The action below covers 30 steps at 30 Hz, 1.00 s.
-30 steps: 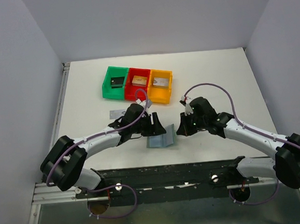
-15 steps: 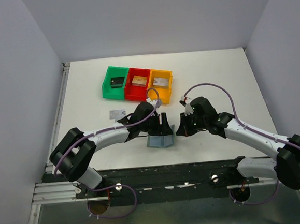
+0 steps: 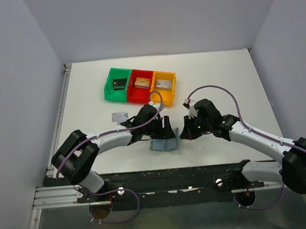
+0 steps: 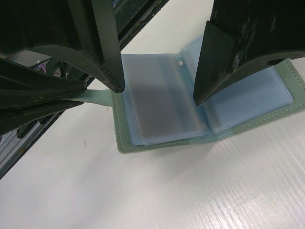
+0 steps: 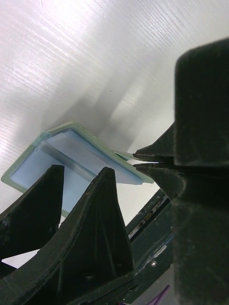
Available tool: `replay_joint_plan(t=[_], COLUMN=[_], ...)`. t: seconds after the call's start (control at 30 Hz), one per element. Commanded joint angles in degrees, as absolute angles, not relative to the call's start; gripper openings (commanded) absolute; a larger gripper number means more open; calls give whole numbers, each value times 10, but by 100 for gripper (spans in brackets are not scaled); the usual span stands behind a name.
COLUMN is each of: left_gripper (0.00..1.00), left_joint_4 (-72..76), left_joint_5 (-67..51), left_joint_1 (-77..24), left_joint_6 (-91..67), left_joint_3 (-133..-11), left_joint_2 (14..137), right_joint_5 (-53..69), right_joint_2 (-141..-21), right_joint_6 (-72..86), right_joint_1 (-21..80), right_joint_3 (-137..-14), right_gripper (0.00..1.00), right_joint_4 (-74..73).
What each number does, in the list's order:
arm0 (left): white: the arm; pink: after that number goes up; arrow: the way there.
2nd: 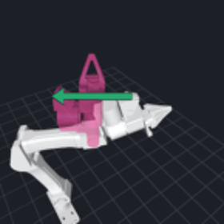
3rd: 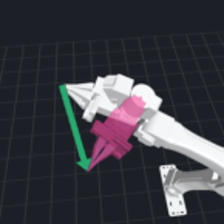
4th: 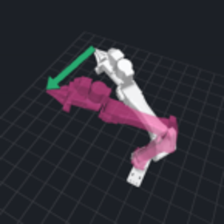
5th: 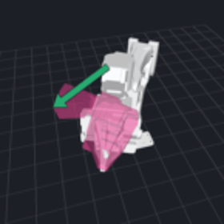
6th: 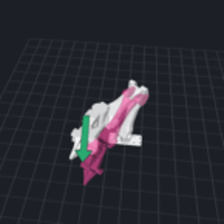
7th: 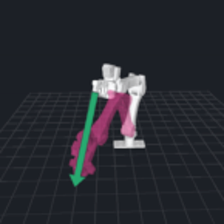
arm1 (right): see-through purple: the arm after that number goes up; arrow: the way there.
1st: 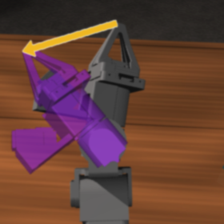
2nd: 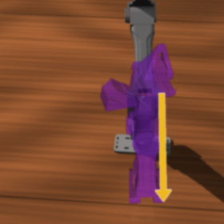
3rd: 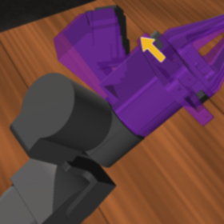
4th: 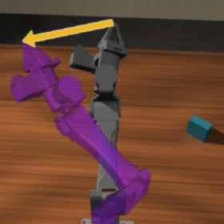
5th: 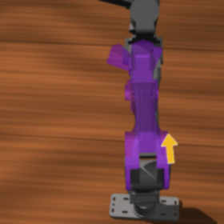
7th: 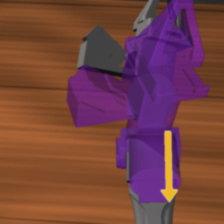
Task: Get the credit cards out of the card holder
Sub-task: Remove the credit card from the card holder.
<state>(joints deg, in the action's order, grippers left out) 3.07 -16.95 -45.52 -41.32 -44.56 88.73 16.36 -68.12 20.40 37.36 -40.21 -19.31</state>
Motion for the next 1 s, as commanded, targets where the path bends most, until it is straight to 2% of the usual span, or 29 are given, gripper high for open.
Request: replay_joint_plan(t=[0.0,0.53,0.97], left_gripper=[71,71,70], left_joint_4=[30,25,-28], left_joint_5=[-161,-163,-86], left_joint_1=[-461,-470,-472], left_joint_6=[-406,-401,-395], left_joint_3=[-445,-454,-446], left_joint_2=[892,904,874], right_joint_5=[183,187,153], right_joint_2=[-673,-675,-681], right_joint_6=[195,189,192], right_joint_1=[370,370,369], right_joint_3=[-425,-436,-414], right_gripper=[0,0,0], right_joint_4=[-198,-207,-208])
